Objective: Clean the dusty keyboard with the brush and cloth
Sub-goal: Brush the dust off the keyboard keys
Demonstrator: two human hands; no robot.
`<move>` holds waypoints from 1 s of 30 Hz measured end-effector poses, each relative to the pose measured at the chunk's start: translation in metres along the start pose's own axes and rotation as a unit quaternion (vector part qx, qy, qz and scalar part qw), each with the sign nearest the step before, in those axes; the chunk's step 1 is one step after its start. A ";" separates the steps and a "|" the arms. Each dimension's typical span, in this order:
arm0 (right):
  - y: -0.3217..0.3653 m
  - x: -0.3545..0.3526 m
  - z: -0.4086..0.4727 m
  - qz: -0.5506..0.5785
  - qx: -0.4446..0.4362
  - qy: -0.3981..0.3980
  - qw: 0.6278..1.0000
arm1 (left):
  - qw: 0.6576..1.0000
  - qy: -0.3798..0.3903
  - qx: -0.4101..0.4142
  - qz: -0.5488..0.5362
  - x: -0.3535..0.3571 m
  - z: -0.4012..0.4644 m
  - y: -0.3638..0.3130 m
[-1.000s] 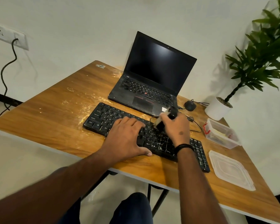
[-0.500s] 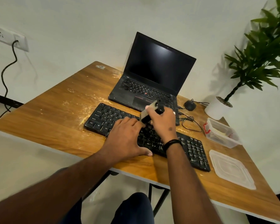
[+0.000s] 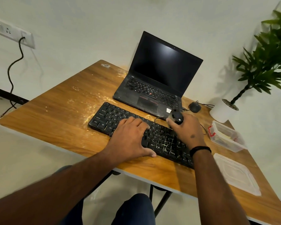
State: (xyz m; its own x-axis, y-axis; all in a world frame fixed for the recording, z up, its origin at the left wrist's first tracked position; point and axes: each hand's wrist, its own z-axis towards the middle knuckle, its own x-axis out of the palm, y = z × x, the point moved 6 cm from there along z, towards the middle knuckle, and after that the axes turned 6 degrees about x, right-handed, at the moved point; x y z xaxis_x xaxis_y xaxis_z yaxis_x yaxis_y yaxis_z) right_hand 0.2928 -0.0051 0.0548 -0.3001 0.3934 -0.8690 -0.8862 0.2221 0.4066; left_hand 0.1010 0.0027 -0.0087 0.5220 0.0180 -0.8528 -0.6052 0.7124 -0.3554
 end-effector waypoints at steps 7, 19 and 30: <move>0.001 0.004 0.001 0.081 -0.001 0.106 0.991 | 1.000 0.000 0.009 -0.003 0.001 0.001 0.000; -0.006 0.003 0.012 0.042 0.058 0.013 0.997 | 1.000 -0.010 0.012 -0.016 -0.001 0.001 0.001; -0.005 0.001 0.012 0.052 0.155 -0.086 0.983 | 1.000 -0.005 0.004 -0.015 0.000 0.001 0.001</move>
State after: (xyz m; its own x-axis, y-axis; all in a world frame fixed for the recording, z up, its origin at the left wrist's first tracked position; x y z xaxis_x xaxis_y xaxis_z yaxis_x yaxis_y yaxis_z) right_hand 0.3018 0.0050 0.0555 -0.2952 0.5677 -0.7685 -0.6960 0.4232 0.5800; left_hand 0.1011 0.0047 -0.0088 0.5462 0.0038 -0.8377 -0.5841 0.7185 -0.3776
